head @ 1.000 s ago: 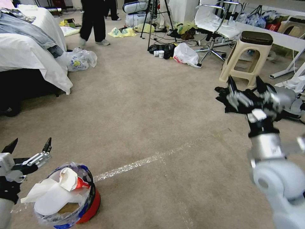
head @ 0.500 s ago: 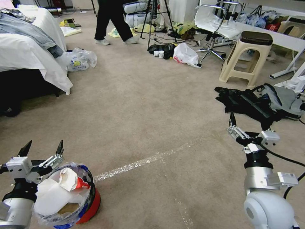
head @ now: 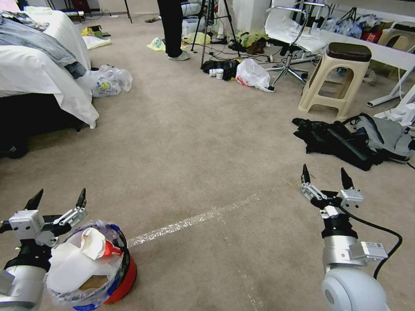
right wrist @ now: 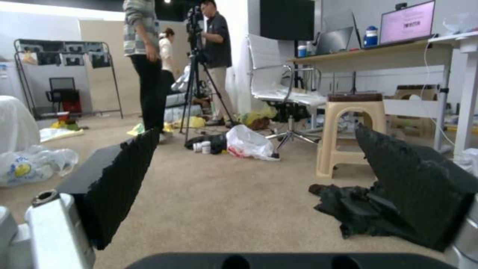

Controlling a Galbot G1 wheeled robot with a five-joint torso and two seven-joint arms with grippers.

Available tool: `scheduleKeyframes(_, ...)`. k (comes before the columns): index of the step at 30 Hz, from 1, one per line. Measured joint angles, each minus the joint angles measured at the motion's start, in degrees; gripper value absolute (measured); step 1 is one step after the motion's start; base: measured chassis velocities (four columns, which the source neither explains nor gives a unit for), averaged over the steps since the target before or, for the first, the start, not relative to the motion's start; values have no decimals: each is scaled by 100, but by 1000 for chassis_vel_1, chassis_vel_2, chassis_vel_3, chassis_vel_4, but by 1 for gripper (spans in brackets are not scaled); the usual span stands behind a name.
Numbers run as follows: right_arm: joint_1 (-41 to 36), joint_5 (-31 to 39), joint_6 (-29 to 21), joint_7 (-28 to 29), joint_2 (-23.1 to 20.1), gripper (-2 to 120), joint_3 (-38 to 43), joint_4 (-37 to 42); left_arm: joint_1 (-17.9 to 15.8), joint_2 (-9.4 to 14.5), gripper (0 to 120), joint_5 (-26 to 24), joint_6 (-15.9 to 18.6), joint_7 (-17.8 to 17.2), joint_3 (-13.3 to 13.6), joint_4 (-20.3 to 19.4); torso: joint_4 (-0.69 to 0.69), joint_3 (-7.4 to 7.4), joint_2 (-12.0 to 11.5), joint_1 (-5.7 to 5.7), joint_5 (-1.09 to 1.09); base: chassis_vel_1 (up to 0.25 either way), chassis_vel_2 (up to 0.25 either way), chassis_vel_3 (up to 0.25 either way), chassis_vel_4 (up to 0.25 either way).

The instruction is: Pick up the trash bin and place the garbage on the floor into it.

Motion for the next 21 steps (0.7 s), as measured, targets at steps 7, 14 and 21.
scheduleKeyframes(7, 7, 2, -8, -2, -6, 100, -2, 0, 2, 2, 100, 0, 4, -3, 0, 1, 0, 0, 0, 0, 0, 0, 0, 0, 0)
scheduleKeyframes(14, 13, 9, -14, -4, -10, 100, -2, -1, 5, 2, 100, 0, 9, -5, -2, 1, 0, 0, 0, 0, 0, 0, 0, 0, 0)
scheduleKeyframes(21, 16, 13, -16, -5, -12, 100, -2, 0, 6, 2, 100, -1, 12, -6, -4, 2, 0, 0, 0, 0, 0, 0, 0, 0, 0)
